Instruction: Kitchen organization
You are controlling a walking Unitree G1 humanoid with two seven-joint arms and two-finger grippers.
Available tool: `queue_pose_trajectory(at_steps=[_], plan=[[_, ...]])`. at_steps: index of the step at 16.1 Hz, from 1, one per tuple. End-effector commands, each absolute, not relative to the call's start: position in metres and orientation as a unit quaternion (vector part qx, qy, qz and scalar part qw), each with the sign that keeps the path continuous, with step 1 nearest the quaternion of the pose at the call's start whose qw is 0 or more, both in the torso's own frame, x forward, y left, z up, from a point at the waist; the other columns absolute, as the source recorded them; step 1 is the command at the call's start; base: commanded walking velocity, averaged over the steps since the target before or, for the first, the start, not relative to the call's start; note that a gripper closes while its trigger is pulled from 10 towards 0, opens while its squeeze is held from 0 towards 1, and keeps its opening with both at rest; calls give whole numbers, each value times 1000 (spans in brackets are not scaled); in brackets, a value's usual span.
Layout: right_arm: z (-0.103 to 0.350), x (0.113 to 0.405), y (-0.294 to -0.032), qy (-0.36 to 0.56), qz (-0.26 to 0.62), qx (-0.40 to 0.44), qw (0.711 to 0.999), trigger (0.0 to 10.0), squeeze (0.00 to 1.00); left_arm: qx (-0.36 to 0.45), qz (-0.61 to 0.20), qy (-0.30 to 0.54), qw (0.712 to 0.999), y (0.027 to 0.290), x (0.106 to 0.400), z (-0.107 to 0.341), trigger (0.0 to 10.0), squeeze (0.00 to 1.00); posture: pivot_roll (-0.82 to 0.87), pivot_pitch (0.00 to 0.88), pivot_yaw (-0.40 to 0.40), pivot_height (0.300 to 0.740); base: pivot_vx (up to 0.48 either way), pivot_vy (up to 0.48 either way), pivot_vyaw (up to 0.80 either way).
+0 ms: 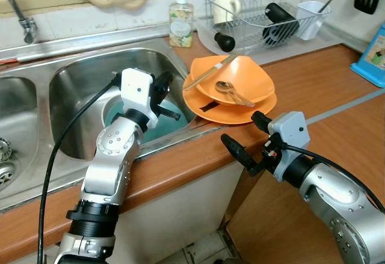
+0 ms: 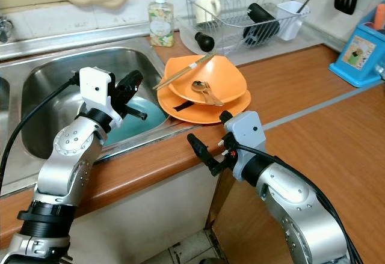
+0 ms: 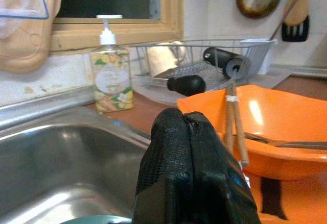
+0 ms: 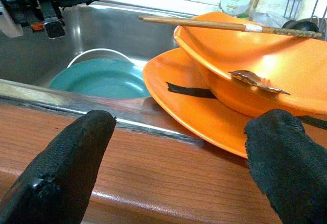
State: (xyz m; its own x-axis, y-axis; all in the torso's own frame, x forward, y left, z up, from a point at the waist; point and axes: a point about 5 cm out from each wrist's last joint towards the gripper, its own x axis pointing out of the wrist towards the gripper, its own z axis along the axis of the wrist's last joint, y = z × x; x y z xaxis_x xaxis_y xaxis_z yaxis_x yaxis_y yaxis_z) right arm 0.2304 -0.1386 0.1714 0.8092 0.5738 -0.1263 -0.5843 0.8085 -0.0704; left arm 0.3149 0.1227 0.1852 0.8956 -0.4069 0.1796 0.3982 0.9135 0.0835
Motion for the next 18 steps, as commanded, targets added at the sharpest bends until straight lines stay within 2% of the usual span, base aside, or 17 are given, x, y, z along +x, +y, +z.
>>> queue_pose_trajectory(at_steps=[1,2,3,7,16,17,18], plan=[[174,232,-138,41,305,-57,950,10000,506,19,-221,-103,970,118,313,189,4392,0,-142,0,8,740,0,0,0],[175,232,-138,40,304,-57,950,10000,502,6,-227,-105,968,115,312,189,10000,0,-146,0,13,740,0,0,0],[175,232,-138,40,303,-57,950,10000,506,0,-244,-103,964,113,310,189,10000,1000,-147,0,14,740,0,0,0],[175,233,-139,41,302,-61,950,10000,506,74,-278,-83,954,115,311,181,10000,1000,-146,0,17,740,0,0,0],[175,237,-136,40,312,-65,947,10000,506,81,-296,-64,950,114,328,180,10000,1000,-144,0,9,740,0,0,0],[175,238,-136,40,312,-64,947,10000,482,82,-294,-64,950,115,331,181,10000,914,-144,0,9,740,0,0,0],[175,238,-136,40,311,-64,948,10000,459,78,-298,-62,949,114,332,182,10000,349,-144,0,9,740,0,0,0]])
